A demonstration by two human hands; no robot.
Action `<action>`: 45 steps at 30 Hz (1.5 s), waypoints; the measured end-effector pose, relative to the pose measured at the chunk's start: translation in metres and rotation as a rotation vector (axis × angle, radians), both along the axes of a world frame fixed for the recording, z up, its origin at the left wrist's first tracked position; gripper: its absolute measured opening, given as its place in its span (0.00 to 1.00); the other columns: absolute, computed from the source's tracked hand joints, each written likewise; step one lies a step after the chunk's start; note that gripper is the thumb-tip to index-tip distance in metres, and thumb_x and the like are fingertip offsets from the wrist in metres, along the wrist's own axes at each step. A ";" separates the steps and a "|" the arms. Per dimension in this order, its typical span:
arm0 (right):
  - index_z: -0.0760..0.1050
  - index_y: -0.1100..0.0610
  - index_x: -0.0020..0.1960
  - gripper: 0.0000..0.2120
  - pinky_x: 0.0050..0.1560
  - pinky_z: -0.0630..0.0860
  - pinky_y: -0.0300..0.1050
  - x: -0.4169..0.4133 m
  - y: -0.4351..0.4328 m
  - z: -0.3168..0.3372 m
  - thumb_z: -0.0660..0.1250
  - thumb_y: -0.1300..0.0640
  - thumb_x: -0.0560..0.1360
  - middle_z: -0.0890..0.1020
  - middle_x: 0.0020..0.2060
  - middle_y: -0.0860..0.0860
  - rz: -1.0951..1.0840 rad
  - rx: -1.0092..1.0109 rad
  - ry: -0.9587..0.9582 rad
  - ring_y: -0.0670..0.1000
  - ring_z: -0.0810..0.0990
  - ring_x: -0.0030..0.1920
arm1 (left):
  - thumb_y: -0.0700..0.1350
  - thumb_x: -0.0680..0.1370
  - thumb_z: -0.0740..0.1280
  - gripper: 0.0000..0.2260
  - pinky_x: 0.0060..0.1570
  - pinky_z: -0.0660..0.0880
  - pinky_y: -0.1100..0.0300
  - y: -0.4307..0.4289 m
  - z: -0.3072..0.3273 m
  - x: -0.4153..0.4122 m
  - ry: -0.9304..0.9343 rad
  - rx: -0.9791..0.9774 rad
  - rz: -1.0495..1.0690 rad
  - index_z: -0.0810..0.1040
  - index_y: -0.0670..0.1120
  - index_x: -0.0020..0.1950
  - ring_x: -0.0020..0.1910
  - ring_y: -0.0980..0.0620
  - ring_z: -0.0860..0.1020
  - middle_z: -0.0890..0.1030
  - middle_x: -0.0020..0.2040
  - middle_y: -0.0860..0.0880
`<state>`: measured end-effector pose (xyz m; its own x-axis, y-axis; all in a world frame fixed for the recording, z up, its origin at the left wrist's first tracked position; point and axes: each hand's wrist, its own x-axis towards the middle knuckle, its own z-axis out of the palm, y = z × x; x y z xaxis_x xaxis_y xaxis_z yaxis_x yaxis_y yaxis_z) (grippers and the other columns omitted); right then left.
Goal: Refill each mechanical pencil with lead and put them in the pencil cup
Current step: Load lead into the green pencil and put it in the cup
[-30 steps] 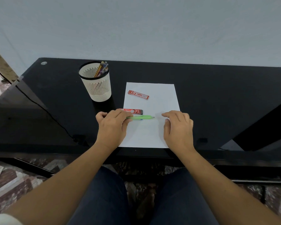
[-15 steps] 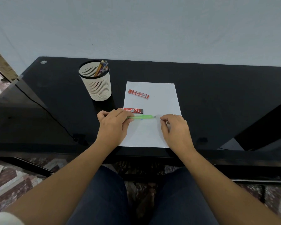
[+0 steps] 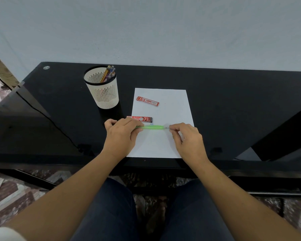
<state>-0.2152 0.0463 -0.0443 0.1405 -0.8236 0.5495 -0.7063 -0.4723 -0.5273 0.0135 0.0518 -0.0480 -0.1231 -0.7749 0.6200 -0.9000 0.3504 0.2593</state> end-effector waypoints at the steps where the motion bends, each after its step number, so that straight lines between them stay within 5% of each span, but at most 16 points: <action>1: 0.80 0.56 0.48 0.03 0.47 0.74 0.41 0.000 0.000 0.000 0.69 0.61 0.75 0.83 0.42 0.47 0.003 -0.001 0.002 0.42 0.73 0.42 | 0.48 0.77 0.67 0.05 0.53 0.57 0.56 0.000 0.000 0.000 -0.002 0.004 0.000 0.81 0.51 0.49 0.44 0.55 0.78 0.82 0.47 0.57; 23: 0.82 0.58 0.46 0.07 0.38 0.79 0.50 0.000 0.000 0.002 0.65 0.61 0.74 0.83 0.36 0.51 0.067 0.049 0.081 0.55 0.78 0.37 | 0.47 0.77 0.66 0.06 0.51 0.57 0.56 -0.003 0.001 -0.001 -0.107 -0.088 -0.115 0.83 0.51 0.47 0.44 0.57 0.79 0.83 0.45 0.57; 27: 0.79 0.57 0.53 0.06 0.47 0.78 0.49 0.002 0.000 0.005 0.66 0.60 0.77 0.81 0.44 0.49 0.082 0.126 0.048 0.51 0.77 0.45 | 0.49 0.78 0.63 0.08 0.50 0.58 0.55 -0.002 0.000 -0.003 -0.090 -0.045 -0.070 0.82 0.51 0.48 0.44 0.56 0.79 0.82 0.46 0.57; 31: 0.73 0.52 0.65 0.17 0.60 0.70 0.42 0.004 -0.001 0.008 0.67 0.54 0.76 0.79 0.55 0.47 0.123 0.156 0.123 0.47 0.74 0.55 | 0.52 0.78 0.62 0.10 0.51 0.58 0.56 0.000 0.003 -0.004 -0.104 0.000 -0.067 0.82 0.52 0.50 0.46 0.56 0.78 0.82 0.48 0.56; 35: 0.79 0.56 0.58 0.11 0.56 0.75 0.50 0.003 -0.004 0.002 0.66 0.59 0.77 0.82 0.51 0.50 0.112 0.071 0.132 0.50 0.77 0.52 | 0.55 0.77 0.63 0.12 0.52 0.59 0.56 0.000 0.003 -0.002 -0.095 0.023 -0.089 0.82 0.51 0.52 0.48 0.55 0.78 0.83 0.50 0.56; 39: 0.78 0.59 0.57 0.09 0.57 0.75 0.46 0.003 -0.003 0.002 0.65 0.61 0.77 0.81 0.50 0.52 0.052 0.070 0.063 0.52 0.78 0.52 | 0.59 0.73 0.68 0.16 0.51 0.61 0.53 0.001 0.004 0.000 -0.060 0.025 0.022 0.81 0.51 0.55 0.49 0.55 0.77 0.81 0.51 0.56; 45: 0.77 0.60 0.57 0.09 0.57 0.72 0.38 0.003 -0.003 0.004 0.63 0.61 0.79 0.79 0.51 0.52 -0.014 0.106 0.001 0.49 0.76 0.52 | 0.52 0.69 0.66 0.15 0.50 0.59 0.55 0.004 0.009 0.000 0.049 0.026 0.133 0.79 0.49 0.54 0.46 0.55 0.75 0.79 0.49 0.55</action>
